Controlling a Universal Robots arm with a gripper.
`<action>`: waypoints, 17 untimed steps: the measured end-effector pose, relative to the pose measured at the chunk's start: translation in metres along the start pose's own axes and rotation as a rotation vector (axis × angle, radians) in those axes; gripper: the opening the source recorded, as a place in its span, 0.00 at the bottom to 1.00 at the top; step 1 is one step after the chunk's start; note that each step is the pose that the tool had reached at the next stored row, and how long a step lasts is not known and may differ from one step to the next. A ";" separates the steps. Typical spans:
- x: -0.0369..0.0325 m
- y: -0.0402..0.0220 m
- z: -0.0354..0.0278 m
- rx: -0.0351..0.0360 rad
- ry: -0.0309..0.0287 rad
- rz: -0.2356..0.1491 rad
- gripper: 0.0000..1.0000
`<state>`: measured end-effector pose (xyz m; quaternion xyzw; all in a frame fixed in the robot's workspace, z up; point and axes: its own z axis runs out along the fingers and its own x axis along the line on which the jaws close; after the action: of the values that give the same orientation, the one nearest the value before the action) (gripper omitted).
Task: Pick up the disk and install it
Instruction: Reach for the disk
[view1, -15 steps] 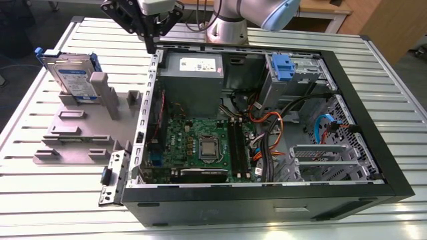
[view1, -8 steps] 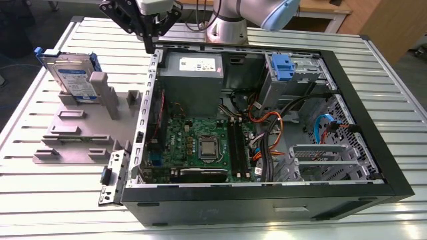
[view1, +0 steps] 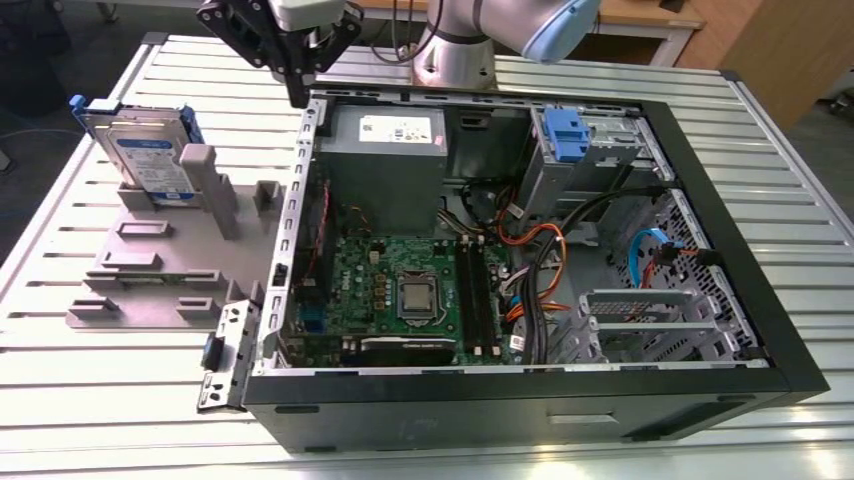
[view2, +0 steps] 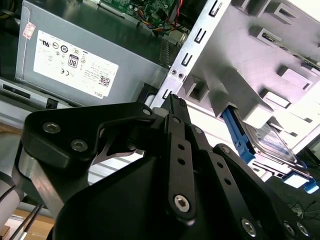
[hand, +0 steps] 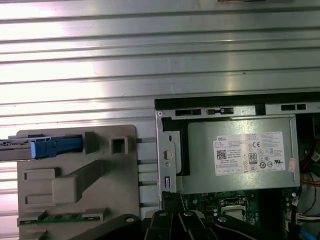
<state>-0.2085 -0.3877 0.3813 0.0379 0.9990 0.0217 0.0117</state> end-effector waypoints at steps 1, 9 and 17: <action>0.0002 0.0000 0.0000 0.0000 0.0000 0.000 0.11; 0.0017 -0.0002 0.0003 0.0000 0.0000 0.000 0.11; 0.0034 -0.0003 0.0007 0.0000 0.0000 0.000 0.11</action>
<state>-0.2118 -0.3877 0.3806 0.0379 0.9990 0.0217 0.0117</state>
